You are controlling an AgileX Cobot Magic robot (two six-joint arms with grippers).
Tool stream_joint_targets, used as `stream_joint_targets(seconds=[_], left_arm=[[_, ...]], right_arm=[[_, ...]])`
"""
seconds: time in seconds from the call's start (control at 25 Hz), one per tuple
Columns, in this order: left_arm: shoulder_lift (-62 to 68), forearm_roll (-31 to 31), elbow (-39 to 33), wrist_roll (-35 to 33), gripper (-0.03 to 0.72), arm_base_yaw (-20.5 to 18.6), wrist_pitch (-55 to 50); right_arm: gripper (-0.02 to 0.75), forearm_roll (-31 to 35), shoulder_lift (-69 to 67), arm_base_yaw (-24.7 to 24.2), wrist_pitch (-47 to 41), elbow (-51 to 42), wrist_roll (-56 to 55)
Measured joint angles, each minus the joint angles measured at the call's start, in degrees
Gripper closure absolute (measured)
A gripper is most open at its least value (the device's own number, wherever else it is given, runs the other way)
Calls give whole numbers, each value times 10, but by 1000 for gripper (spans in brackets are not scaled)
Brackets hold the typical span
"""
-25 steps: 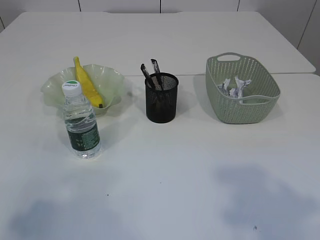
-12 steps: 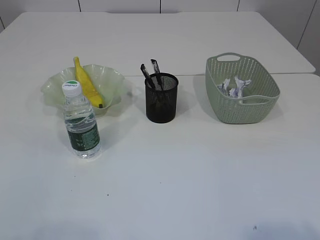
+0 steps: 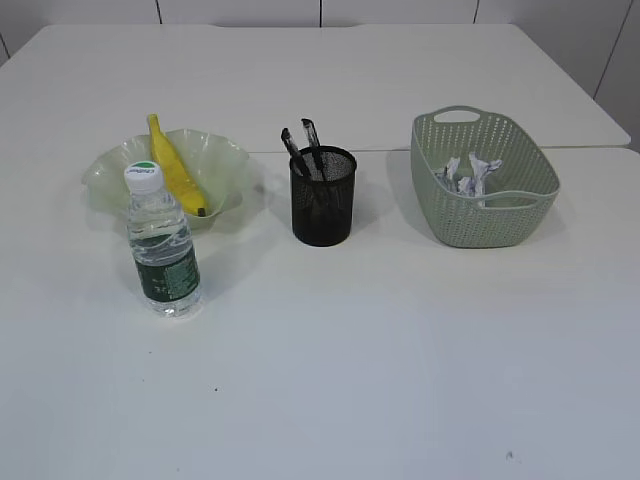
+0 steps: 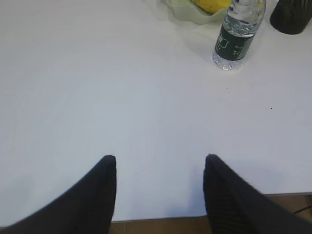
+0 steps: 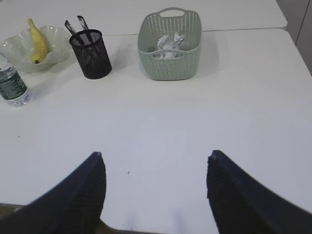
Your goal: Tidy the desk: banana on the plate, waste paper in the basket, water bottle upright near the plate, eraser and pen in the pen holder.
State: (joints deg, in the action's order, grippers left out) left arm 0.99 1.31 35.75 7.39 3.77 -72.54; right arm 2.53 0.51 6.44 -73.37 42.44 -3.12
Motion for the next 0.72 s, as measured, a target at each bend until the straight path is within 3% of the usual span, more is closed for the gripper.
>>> stream_joint_targets(seconds=[0.72], left_arm=[[-6, 1, -40, -16, 293, 0, 15]], right_arm=[[252, 28, 5, 0, 0, -139, 1]])
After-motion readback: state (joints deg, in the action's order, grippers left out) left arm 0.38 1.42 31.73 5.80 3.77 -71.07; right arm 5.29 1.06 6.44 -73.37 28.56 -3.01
